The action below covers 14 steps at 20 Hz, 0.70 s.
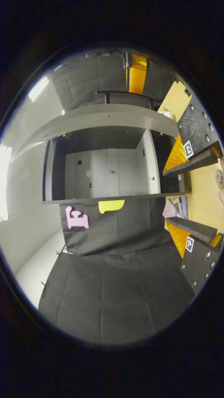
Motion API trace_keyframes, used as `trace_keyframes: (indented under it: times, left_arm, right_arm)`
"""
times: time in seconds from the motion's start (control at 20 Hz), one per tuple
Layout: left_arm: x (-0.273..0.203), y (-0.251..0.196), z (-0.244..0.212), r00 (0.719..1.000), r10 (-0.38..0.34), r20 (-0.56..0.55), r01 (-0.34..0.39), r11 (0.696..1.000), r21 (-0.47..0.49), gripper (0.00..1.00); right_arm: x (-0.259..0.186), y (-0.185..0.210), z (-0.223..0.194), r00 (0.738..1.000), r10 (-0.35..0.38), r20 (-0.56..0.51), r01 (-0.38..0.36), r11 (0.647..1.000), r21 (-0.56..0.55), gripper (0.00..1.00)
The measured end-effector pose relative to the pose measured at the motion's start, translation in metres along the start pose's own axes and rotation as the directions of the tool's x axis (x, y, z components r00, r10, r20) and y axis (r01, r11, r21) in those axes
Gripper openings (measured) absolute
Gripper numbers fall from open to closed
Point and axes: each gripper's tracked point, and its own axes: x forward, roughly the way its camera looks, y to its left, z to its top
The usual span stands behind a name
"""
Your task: Open the cabinet door with the right hand, grasp the bottle in the cabinet with the left hand and place it on the coaster, then close the cabinet door with the right hand.
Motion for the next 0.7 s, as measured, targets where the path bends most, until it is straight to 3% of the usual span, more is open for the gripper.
trace_keyframes:
  times: [0.05, 0.1, 0.15, 0.3, 0.45, 0.7]
  left_arm:
    - [0.0, -0.001, -0.001, 1.0, 0.0, -0.002, 0.0, 1.0, 0.001, 0.78]
    - [0.0, -0.001, -0.001, 1.0, -0.005, -0.004, 0.005, 1.0, 0.006, 0.74]
    - [0.0, -0.002, 0.0, 1.0, -0.01, -0.002, 0.01, 1.0, 0.008, 0.78]
    - [0.002, -0.007, 0.002, 1.0, -0.029, 0.006, 0.029, 1.0, 0.003, 0.75]
    - [0.004, -0.008, 0.005, 0.999, -0.037, 0.024, 0.037, 0.999, 0.015, 0.78]
    - [0.008, -0.006, 0.011, 0.997, -0.056, 0.059, 0.053, 0.997, 0.059, 0.75]
  right_arm:
    - [0.002, -0.002, -0.001, 1.0, -0.001, -0.006, 0.001, 1.0, 0.0, 0.93]
    - [0.003, -0.006, -0.002, 1.0, -0.007, -0.014, 0.007, 1.0, -0.003, 0.93]
    - [0.004, -0.009, -0.003, 1.0, -0.01, -0.018, 0.01, 1.0, -0.003, 0.93]
    - [0.001, -0.018, -0.001, 1.0, -0.023, -0.02, 0.023, 1.0, 0.009, 0.89]
    - [-0.002, -0.024, 0.001, 0.999, -0.034, -0.021, 0.034, 0.999, 0.0, 0.93]
    - [-0.003, -0.023, 0.004, 0.999, -0.037, -0.008, 0.037, 0.999, -0.008, 0.94]
